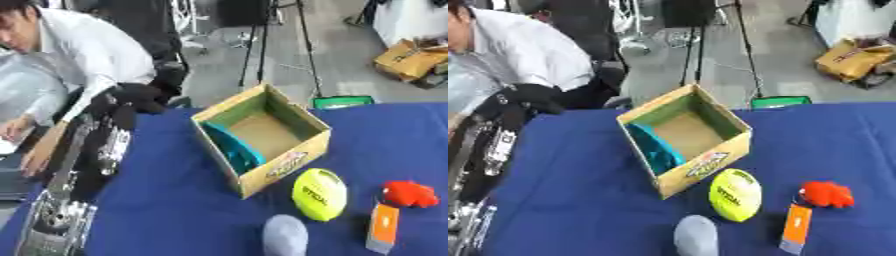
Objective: Pick up objects on the table and place them in the box.
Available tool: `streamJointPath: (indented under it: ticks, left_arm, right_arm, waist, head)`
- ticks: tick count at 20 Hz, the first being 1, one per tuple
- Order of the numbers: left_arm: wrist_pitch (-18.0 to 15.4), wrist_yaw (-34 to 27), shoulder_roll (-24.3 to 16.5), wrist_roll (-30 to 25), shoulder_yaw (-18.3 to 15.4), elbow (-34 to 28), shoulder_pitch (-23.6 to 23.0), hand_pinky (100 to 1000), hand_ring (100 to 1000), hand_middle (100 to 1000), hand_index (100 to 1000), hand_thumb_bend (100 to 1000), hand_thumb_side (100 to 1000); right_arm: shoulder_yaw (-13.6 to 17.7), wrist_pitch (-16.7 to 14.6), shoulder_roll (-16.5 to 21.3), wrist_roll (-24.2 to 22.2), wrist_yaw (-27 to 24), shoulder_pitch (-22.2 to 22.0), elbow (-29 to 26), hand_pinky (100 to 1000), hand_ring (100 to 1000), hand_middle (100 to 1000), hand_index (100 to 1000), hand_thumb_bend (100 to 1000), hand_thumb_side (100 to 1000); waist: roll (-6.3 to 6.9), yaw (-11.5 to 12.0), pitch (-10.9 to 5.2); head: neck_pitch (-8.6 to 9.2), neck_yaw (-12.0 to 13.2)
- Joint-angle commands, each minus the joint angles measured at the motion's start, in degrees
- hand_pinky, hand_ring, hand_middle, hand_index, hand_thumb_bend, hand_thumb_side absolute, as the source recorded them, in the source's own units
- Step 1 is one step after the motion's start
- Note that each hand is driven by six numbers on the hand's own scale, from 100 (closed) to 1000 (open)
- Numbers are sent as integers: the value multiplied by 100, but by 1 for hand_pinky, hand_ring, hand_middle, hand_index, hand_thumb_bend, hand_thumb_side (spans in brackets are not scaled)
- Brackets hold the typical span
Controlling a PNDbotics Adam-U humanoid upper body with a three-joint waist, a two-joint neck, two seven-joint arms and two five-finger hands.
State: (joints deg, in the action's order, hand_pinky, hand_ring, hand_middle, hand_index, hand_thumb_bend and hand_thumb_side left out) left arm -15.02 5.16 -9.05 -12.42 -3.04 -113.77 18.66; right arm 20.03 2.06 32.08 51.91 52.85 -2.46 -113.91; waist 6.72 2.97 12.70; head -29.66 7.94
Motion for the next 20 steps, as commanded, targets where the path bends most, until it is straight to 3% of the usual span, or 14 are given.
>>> streamJointPath:
  ticks: [1, 12, 16, 17, 20]
  left_arm:
    - [-5, -10, -63, -11, -15, -82, 53, 714, 657, 714, 756, 100, 671]
    - [-10, -16, -70, -24, -10, -82, 42, 714, 658, 714, 756, 100, 673]
    - [-3, -20, -67, -42, -2, -82, 25, 714, 658, 715, 756, 100, 677]
    - [1, -20, -67, -48, -1, -82, 17, 713, 659, 715, 756, 100, 679]
    - [7, -22, -70, -62, 2, -82, 2, 713, 659, 715, 756, 100, 679]
  right_arm:
    - [10, -13, 163, 6, 18, 45, -68, 747, 792, 854, 889, 100, 1000]
    - [-31, -15, 245, -61, 39, 28, -68, 760, 810, 855, 892, 100, 1000]
    - [-131, 24, 610, -623, 187, 15, -68, 810, 852, 863, 896, 119, 1000]
    - [-163, 23, 756, -854, 222, 27, -68, 821, 859, 867, 899, 165, 1000]
    - [-232, 36, 1130, -1429, 271, 90, -68, 824, 856, 862, 898, 219, 1000]
  waist:
    - [-57, -10, -63]
    - [-65, -19, -49]
    - [-96, -22, -62]
    - [-108, -19, -66]
    - [-126, -17, -78]
  head:
    - [50, -23]
    - [-48, -126]
    - [-326, -355]
    - [-390, -420]
    - [-467, -518]
